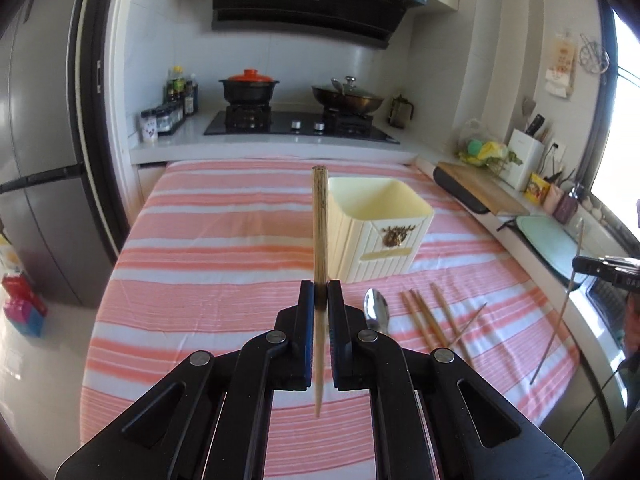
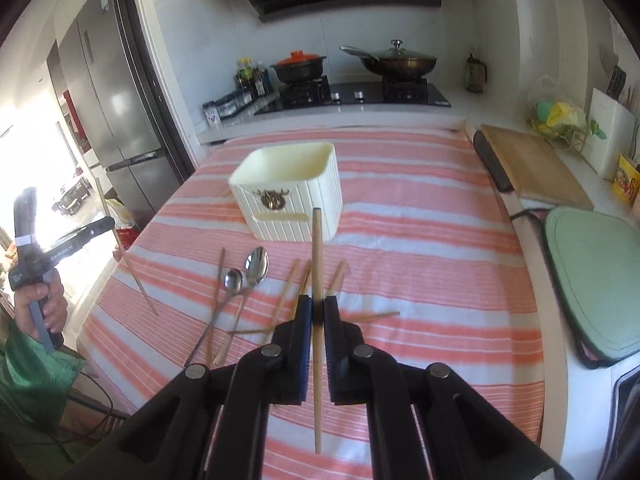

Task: Organize utensils
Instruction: 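Carry chopsticks upright over the cream box and drop them in with both tools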

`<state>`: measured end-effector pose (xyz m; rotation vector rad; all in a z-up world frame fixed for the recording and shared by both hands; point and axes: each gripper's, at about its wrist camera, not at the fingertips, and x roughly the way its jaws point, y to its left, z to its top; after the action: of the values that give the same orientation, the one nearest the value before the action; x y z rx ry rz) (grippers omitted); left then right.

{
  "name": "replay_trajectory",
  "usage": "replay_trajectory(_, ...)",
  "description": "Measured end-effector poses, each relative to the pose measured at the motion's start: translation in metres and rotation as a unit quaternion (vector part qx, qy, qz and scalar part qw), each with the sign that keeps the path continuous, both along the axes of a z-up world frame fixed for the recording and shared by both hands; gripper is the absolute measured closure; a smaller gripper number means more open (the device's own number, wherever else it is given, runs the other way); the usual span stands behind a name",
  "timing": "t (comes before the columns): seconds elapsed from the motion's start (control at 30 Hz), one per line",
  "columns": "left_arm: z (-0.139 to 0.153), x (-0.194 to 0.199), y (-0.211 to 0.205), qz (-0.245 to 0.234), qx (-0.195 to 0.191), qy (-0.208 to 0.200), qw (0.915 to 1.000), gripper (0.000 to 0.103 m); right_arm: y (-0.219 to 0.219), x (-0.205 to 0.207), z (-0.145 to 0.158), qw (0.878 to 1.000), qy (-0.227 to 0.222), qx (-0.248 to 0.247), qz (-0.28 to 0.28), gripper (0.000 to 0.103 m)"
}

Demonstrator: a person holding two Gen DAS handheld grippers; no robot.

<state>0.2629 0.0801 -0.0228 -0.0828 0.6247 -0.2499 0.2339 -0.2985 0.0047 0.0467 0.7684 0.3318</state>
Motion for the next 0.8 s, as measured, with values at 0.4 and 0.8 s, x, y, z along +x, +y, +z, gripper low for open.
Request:
replay_trajectory(0.4,0.066,0.051,0.0,0.0,-0.054,-0.048,0.9974,0.098,0.043,0.065,0.066,0.992,-0.123,0.041,0.006,0.097)
replay_trajectory(0.8,0.068,0.187,-0.062,0.007,-0.052,-0.036,0.998,0.098,0.113,0.2,0.083,0.982,-0.188,0.023,0.007,0.097)
